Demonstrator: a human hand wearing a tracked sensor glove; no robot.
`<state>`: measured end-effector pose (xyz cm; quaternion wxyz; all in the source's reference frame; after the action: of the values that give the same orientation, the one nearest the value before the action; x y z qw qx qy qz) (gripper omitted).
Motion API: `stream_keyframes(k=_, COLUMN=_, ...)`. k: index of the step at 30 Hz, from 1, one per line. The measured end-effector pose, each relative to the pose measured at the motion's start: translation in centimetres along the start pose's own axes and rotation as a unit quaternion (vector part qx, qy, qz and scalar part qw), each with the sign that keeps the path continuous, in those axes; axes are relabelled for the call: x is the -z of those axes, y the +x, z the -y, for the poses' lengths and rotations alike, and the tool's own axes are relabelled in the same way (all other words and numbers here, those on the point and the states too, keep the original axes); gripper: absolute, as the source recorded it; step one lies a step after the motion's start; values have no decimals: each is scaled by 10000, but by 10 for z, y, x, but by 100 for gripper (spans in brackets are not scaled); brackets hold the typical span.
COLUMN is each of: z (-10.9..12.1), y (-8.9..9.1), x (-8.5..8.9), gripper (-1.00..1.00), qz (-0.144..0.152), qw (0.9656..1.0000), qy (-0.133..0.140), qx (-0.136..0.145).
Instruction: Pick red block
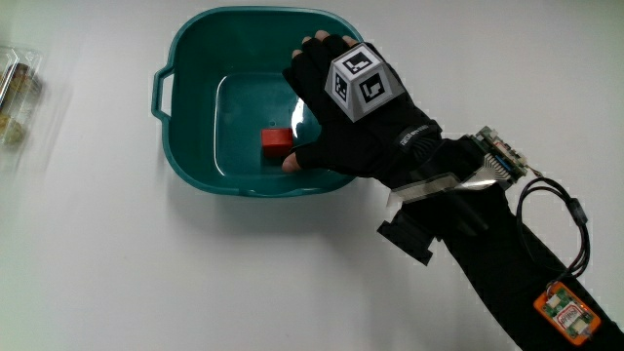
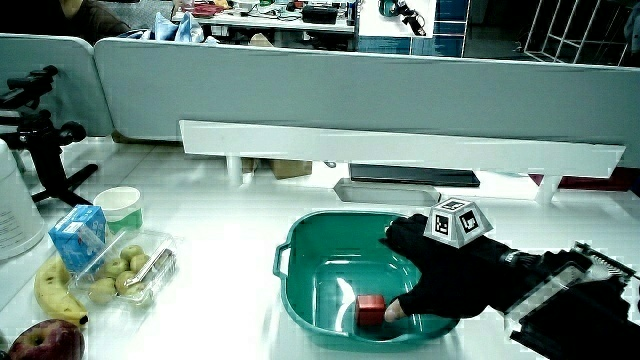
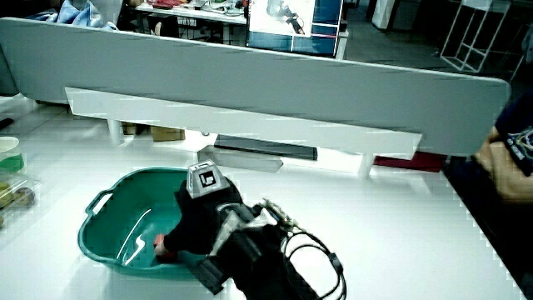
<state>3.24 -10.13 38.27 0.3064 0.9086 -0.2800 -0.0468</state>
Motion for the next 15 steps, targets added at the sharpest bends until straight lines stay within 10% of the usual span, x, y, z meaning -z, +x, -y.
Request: stream_keyframes(k=15, z=-26, y=-13, x=21, gripper=0, qz=-89, qw=9988, qy=-477, qx=-52)
